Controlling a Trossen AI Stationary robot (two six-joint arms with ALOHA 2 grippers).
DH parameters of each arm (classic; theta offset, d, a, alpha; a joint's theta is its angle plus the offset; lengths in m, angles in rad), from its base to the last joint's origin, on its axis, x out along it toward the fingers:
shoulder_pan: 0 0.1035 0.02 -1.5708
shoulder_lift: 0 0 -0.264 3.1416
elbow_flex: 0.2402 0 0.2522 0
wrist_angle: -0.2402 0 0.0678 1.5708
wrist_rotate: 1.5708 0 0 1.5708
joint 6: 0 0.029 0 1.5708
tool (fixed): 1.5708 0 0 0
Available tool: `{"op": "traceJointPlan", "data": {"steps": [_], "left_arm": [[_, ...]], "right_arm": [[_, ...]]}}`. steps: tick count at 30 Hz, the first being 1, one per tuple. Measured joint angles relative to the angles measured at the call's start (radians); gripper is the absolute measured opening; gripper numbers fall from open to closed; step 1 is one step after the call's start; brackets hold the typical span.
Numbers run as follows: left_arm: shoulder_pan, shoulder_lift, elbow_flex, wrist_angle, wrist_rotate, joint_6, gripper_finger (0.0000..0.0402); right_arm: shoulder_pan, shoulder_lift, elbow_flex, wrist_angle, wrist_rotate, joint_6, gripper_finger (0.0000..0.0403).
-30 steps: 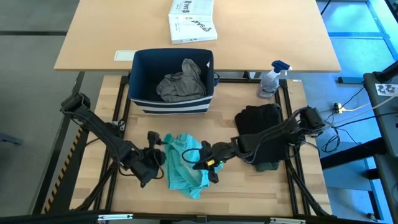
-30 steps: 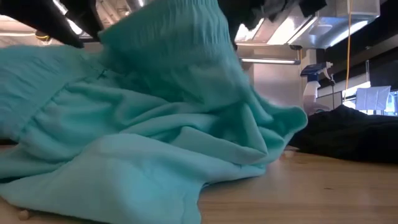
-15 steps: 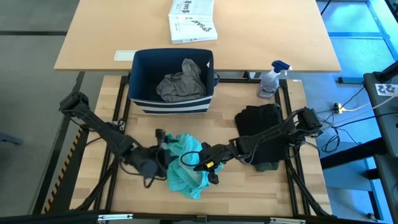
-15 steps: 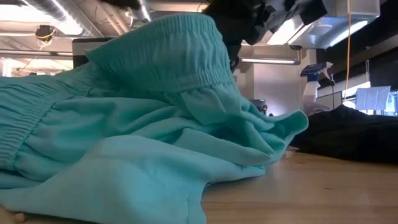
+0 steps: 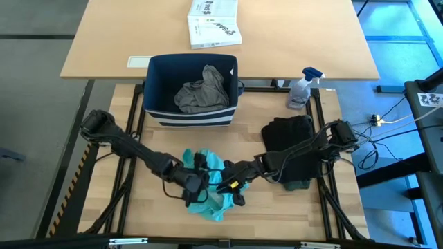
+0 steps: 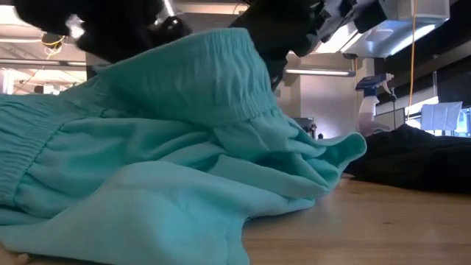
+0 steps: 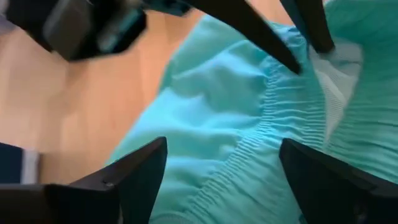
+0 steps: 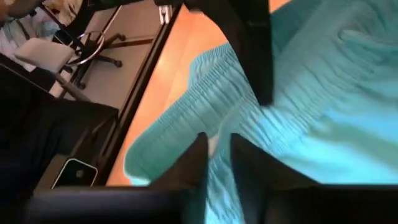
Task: Fold Laundry from Bin
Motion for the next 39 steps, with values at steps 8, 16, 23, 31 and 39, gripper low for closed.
{"op": "traceJointPlan", "data": {"steps": [8,16,23,31,39], "left_arm": [[-0.059,0.022,-0.065,-0.092,0.093,-0.159,0.0309],[-0.101,0.022,-0.131,-0.092,0.092,-0.251,0.0309],[-0.101,0.019,-0.131,-0.092,0.018,-0.216,0.0309],[-0.09,-0.167,-0.081,-0.306,-0.141,-0.191,0.0309],[0.045,-0.379,-0.167,-0.296,-0.032,-0.167,0.0309]], "right_arm": [[-0.001,-0.04,0.0,-0.141,0.089,-0.004,0.0189],[-0.035,-0.001,0.0,-0.246,0.164,0.118,0.0238],[-0.033,0.084,0.0,-0.199,0.071,0.204,0.0233],[-0.033,0.092,0.0,-0.196,0.057,0.228,0.0233],[-0.033,0.09,0.0,-0.229,0.071,0.227,0.0232]]}}
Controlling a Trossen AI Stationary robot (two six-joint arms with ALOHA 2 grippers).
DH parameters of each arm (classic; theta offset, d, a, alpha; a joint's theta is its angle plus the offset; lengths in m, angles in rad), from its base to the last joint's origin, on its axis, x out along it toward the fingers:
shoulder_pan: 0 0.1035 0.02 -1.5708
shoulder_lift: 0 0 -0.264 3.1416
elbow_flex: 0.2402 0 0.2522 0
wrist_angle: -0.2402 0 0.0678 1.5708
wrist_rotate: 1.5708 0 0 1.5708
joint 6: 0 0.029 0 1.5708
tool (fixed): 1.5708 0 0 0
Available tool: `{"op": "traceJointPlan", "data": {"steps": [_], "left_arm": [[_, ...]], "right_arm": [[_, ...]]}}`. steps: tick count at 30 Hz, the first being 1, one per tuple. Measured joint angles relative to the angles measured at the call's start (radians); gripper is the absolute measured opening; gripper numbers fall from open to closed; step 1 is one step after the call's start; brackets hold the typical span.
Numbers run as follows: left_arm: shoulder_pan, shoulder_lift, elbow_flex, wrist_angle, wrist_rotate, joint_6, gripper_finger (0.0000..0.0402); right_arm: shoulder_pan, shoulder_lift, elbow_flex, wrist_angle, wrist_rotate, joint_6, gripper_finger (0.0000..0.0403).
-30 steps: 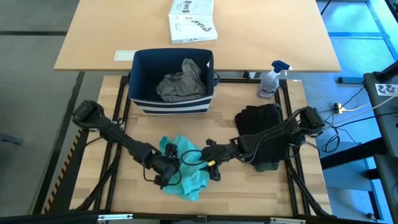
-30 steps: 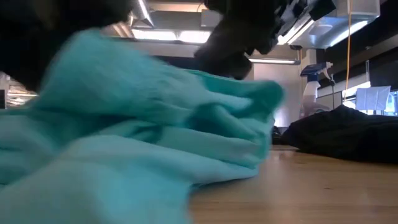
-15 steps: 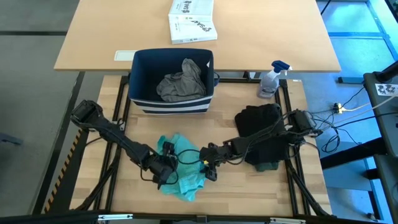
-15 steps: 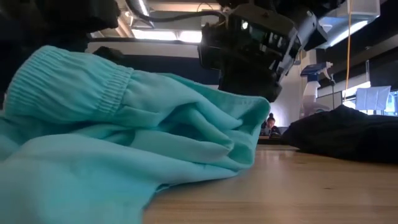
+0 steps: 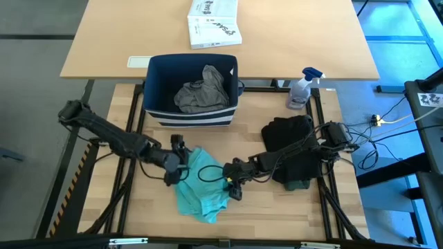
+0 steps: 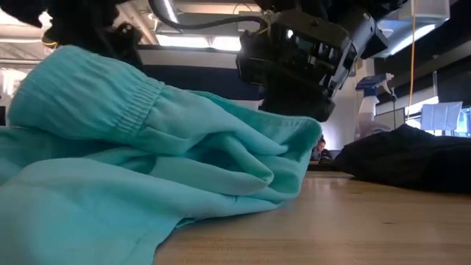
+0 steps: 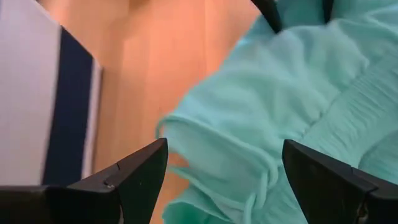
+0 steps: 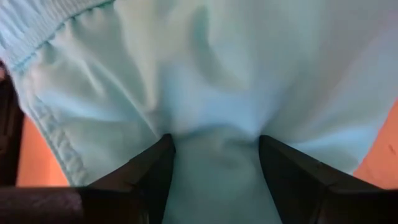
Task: Fold Laundry from Bin
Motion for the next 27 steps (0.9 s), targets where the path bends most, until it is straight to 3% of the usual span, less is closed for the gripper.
{"op": "traceJointPlan", "data": {"steps": [4,7,18,22,27], "left_arm": [[-0.008,-0.026,-0.065,0.064,0.088,0.093,0.0309],[-0.077,-0.011,-0.094,0.119,0.088,0.177,0.0309],[-0.371,0.172,-0.102,0.139,-0.092,0.304,0.0309],[-0.428,0.221,-0.102,0.149,-0.177,0.364,0.0309],[-0.47,0.287,-0.102,0.154,-0.188,0.376,0.0309]], "right_arm": [[0.0,0.0,0.0,-0.035,0.035,-0.011,0.0232],[-0.01,0.0,0.0,-0.057,0.085,-0.03,0.0232],[-0.117,0.0,0.0,-0.063,0.129,-0.067,0.0232],[-0.135,-0.005,0.0,-0.062,0.127,-0.079,0.0232],[-0.138,-0.045,0.0,-0.062,0.127,-0.086,0.0232]]}}
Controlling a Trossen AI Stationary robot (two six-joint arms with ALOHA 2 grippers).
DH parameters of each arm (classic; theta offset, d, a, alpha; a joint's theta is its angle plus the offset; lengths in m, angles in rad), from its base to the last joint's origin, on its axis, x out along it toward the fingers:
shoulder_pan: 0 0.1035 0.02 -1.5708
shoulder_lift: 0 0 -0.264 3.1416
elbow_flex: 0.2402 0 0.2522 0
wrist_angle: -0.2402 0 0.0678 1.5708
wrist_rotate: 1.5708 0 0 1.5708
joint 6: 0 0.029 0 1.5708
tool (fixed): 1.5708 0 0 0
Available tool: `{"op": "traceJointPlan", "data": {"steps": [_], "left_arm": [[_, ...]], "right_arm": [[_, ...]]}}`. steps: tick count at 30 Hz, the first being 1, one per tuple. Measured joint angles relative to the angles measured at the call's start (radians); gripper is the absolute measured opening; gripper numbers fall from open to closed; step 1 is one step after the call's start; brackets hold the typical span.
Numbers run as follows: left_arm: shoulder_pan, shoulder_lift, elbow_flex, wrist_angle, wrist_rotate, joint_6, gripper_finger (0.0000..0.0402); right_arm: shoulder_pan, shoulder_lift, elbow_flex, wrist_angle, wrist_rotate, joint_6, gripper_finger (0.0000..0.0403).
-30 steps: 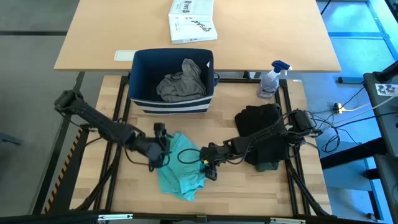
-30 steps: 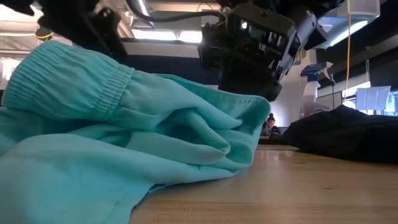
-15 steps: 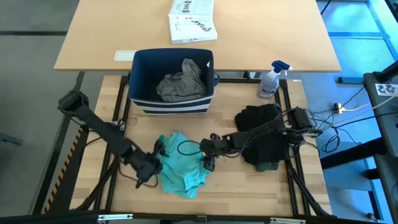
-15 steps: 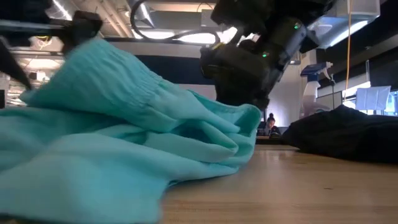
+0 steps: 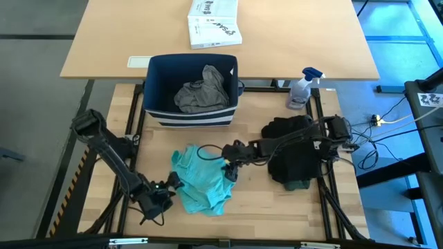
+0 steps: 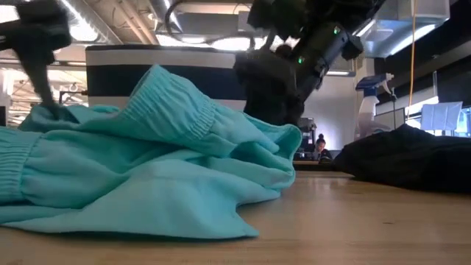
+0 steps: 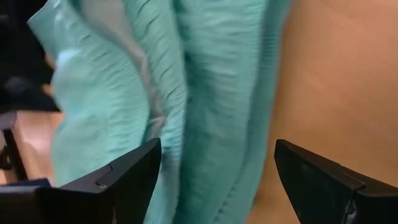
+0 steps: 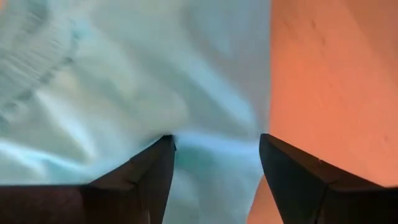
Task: Fold Laundry from Bin
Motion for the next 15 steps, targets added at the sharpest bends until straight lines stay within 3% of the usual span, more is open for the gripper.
{"op": "traceJointPlan", "data": {"steps": [8,15], "left_arm": [[-0.095,0.057,0.0,0.067,-0.132,0.02,0.0309],[-0.108,0.192,0.001,0.128,-0.208,0.068,0.0309]], "right_arm": [[0.009,-0.073,0.0,0.036,0.04,-0.028,0.0232],[0.022,-0.069,0.001,0.095,0.064,-0.056,0.0232]]}}
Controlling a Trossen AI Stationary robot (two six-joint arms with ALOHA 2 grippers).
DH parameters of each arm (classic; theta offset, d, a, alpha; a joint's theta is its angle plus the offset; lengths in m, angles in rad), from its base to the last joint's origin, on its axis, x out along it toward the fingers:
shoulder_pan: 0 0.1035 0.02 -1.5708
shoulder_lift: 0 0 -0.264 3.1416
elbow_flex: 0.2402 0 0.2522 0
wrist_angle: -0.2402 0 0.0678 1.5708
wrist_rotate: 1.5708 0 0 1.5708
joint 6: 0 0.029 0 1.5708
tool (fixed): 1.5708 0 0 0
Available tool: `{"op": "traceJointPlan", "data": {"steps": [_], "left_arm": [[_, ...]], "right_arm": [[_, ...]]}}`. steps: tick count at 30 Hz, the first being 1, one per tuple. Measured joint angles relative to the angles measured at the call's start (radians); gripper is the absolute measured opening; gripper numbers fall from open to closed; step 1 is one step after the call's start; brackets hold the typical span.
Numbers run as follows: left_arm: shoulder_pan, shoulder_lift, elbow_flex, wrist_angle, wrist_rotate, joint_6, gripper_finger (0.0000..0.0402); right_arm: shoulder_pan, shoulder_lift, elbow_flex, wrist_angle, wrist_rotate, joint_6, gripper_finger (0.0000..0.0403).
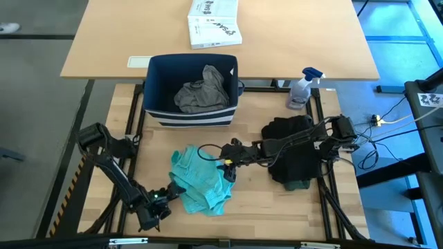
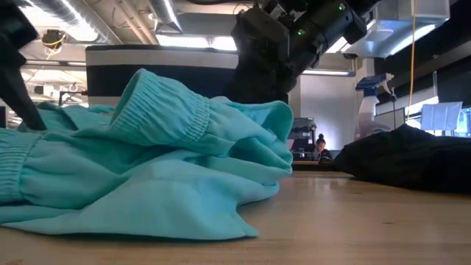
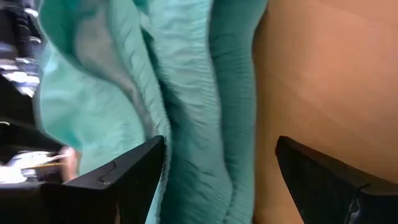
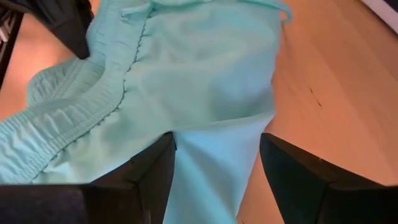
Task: Fold Laundry from Bin
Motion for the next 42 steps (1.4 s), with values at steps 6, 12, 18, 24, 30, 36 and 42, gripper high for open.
{"op": "traceJointPlan", "data": {"steps": [6,12,18,24,30,36,42], "left_arm": [[0.03,0.091,0.008,0.037,-0.125,0.028,0.0309],[0.108,0.107,0.006,0.077,-0.178,0.031,0.0309],[0.19,0.113,0.001,0.13,-0.282,0.074,0.0309],[0.261,0.115,-0.001,0.193,-0.314,0.115,0.0309],[0.292,0.116,-0.002,0.289,-0.293,0.251,0.0309],[0.313,0.116,-0.002,0.304,-0.28,0.263,0.0309],[0.343,0.115,-0.002,0.333,-0.253,0.27,0.0309]], "right_arm": [[-0.002,0.0,0.0,0.002,0.017,0.0,0.0232],[-0.002,0.002,0.0,0.001,0.042,-0.027,0.0232],[-0.002,0.002,0.0,-0.002,0.041,-0.026,0.0232],[-0.002,0.01,0.0,0.009,0.041,-0.025,0.0232],[-0.002,0.069,0.006,0.029,0.025,-0.023,0.0232],[-0.002,0.151,0.031,0.027,0.014,-0.023,0.0232],[-0.003,0.249,0.104,0.026,-0.033,-0.027,0.0232]]}}
